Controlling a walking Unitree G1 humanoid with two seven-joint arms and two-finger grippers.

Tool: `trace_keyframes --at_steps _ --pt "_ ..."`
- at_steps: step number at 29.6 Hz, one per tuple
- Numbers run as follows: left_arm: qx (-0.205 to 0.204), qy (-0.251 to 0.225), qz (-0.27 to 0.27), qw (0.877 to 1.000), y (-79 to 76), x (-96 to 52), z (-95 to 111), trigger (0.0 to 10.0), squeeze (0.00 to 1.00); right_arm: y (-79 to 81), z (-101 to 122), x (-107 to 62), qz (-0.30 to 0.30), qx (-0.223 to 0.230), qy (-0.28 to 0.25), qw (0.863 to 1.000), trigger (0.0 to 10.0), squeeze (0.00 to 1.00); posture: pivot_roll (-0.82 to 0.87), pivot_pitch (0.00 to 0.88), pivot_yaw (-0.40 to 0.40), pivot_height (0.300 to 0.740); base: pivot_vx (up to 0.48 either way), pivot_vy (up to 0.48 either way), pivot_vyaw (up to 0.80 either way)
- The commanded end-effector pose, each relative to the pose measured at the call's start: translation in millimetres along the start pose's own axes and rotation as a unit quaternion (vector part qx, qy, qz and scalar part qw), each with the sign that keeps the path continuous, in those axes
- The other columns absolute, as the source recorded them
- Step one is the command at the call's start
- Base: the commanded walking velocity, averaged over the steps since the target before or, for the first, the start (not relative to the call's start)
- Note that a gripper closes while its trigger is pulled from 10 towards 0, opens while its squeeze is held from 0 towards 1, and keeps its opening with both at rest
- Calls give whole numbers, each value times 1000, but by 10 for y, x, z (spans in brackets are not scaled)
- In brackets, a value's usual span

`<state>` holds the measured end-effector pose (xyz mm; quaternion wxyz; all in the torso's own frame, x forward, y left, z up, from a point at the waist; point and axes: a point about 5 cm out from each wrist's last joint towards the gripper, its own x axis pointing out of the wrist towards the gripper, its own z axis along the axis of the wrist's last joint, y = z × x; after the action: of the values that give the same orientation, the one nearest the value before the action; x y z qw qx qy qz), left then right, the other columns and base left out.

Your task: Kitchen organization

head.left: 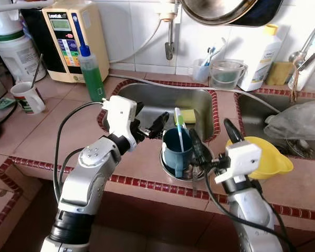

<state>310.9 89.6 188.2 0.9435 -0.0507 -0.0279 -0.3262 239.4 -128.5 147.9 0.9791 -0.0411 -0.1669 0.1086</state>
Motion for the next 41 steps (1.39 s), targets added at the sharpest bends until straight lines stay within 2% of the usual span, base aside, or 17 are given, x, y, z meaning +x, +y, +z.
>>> trace_keyframes --at_steps 1,3,6,8,11,14,18,24,30,37,41 --pt "4 9 -17 1000 -31 43 -2 10000 0 4 87 -17 -11 1 -13 1000 10000 0 -178 11 110 740 0 0 0" --pt "8 10 -19 1000 -36 50 -4 10000 0 3 84 -26 -14 3 -10 1000 10000 0 -180 13 112 740 0 0 0" --pt "11 16 -33 999 -52 94 -11 10000 0 34 83 -149 -2 10 3 1000 10000 0 -203 31 131 740 0 0 0" --pt "11 17 -35 999 -50 100 -9 10000 0 42 86 -170 1 12 5 1000 10000 0 -206 33 133 740 0 0 0" --pt "17 20 -43 999 -46 143 9 10000 0 95 121 -304 32 17 11 999 10000 0 -217 44 144 740 0 0 0" --pt "17 22 -46 999 -33 179 29 10000 0 123 136 -364 49 20 20 998 10000 0 -224 50 152 740 0 0 0" --pt "23 33 -39 998 -12 222 37 10000 0 134 146 -377 50 20 23 998 10000 0 -227 57 160 740 0 0 0" --pt "7 59 2 998 69 289 14 10000 0 186 185 -380 53 26 24 998 10000 0 -228 66 170 740 0 0 0" --pt "-8 74 20 997 106 282 -7 10000 0 193 191 -391 54 27 29 998 10000 0 -226 67 169 740 0 0 0" --pt "-6 90 23 996 119 262 -29 10000 0 195 183 -391 57 24 34 997 10000 0 -217 66 168 740 0 0 0" --pt "-17 86 6 996 103 241 8 10000 0 200 162 -391 59 21 38 997 10000 0 -215 64 170 740 0 0 0"
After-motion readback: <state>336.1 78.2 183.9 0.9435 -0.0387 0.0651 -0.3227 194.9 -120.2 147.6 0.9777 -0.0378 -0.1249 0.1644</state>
